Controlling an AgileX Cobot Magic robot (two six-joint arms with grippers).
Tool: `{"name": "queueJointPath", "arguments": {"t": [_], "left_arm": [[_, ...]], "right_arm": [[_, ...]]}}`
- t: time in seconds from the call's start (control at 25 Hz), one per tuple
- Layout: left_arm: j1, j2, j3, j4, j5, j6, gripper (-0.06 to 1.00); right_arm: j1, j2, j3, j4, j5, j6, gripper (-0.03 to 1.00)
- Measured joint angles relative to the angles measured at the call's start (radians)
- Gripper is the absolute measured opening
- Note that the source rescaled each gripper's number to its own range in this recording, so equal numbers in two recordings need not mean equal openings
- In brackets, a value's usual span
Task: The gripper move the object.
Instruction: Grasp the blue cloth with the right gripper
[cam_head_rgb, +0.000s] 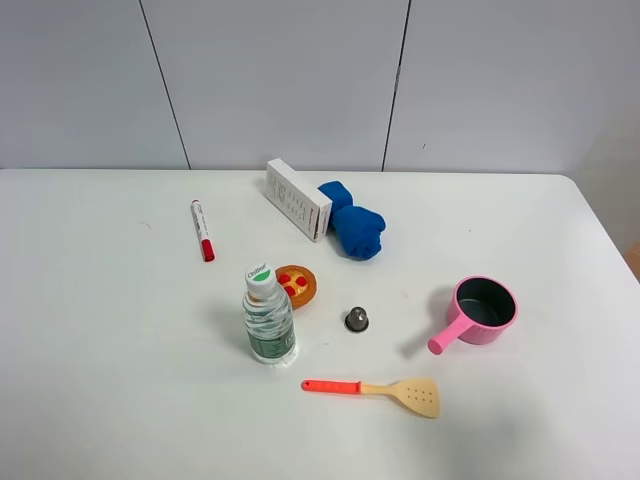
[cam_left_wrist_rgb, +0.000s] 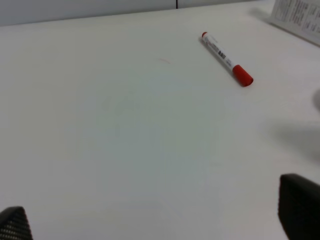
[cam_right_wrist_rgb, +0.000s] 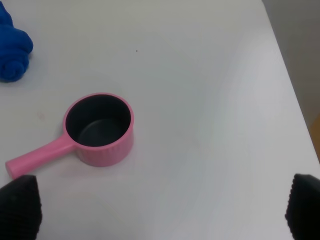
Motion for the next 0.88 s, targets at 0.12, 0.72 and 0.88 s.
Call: {"name": "queueJointPath", "arguments": {"t": [0.12, 0.72, 0.88], "left_arm": [[0.000, 0.000, 0.000, 0.000, 0.000, 0.000, 1.00], [0.000, 0.000, 0.000, 0.000, 0.000, 0.000, 1.00], [0.000, 0.000, 0.000, 0.001, 0.000, 0.000, 1.00]], "right_arm": [[0.000, 0.110, 0.000, 0.012, 0.000, -0.011, 1.00], [0.000, 0.967, -0.424, 0.319, -0.175, -0.345, 1.00], [0.000, 1.191, -0.582, 0.403, -0.187, -0.540, 1.00]]}}
